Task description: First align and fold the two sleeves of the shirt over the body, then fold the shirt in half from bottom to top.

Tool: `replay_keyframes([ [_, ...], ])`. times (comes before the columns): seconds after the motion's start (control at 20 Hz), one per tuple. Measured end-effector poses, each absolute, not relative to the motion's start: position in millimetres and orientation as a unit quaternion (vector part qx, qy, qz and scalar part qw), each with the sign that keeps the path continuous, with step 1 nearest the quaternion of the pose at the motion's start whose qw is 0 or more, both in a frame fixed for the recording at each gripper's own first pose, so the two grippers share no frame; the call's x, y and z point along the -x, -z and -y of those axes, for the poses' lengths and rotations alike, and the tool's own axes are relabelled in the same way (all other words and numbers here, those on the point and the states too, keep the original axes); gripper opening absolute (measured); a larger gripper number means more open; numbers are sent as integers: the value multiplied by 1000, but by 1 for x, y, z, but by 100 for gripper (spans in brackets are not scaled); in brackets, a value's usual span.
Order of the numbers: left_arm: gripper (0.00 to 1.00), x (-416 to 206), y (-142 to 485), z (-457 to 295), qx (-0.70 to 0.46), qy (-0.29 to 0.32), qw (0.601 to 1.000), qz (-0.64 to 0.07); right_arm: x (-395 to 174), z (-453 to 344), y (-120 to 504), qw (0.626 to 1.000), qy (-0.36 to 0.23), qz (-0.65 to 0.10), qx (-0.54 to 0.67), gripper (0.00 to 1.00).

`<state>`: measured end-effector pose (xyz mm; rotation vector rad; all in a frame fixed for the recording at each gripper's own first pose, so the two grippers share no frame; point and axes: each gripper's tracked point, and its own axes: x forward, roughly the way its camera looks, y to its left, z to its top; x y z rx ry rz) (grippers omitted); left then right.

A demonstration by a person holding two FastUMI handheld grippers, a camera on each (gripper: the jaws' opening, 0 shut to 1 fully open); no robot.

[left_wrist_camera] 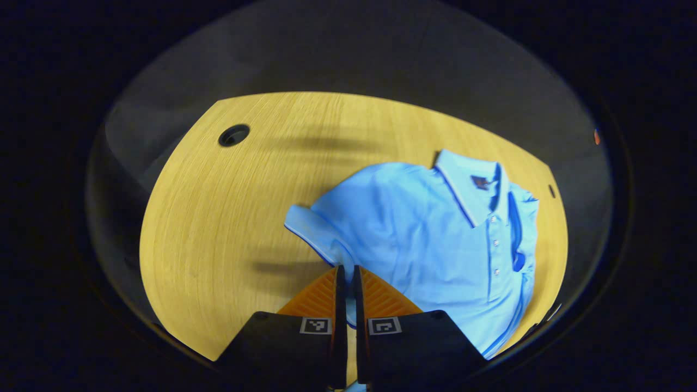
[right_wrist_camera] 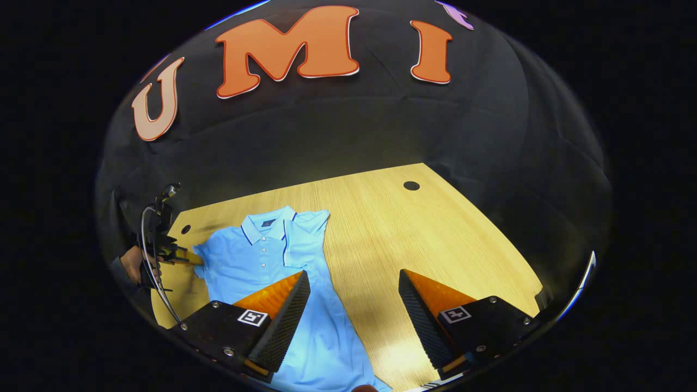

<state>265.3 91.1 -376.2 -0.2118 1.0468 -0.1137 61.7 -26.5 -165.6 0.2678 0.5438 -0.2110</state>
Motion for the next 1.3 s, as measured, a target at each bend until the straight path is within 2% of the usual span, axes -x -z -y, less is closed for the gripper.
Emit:
replay_keyframes([
  [0.2, 11, -281, 349, -73, 70, 87, 880, -461, -51, 27, 174, 944, 107, -276, -144, 99],
  [0.3, 11, -287, 339, -52, 68, 124, 885, -444, -46, 25, 177, 943, 107, -281, -144, 99],
  [0.75, 11, -289, 327, 24, 8, 218, 884, -413, -27, 21, 184, 938, 107, -298, -142, 99],
  [0.9, 13, -275, 320, 56, 16, 269, 876, -401, -24, 17, 187, 938, 101, -305, -131, 99],
  [1.0, 23, -261, 312, 68, 47, 291, 867, -402, -21, 12, 189, 938, 93, -306, -132, 99],
  [1.05, 40, -256, 307, 67, 58, 294, 867, -397, -19, 7, 188, 939, 82, -306, -133, 99],
  [1.1, 49, -252, 301, 62, 62, 292, 871, -390, -19, 5, 188, 941, 74, -304, -130, 99],
  [1.15, 69, -246, 298, 54, 63, 283, 878, -382, -18, 3, 188, 943, 68, -302, -123, 99],
  [1.3, 95, -221, 294, 27, 64, 245, 891, -378, -11, -1, 193, 945, 49, -305, -110, 99],
])
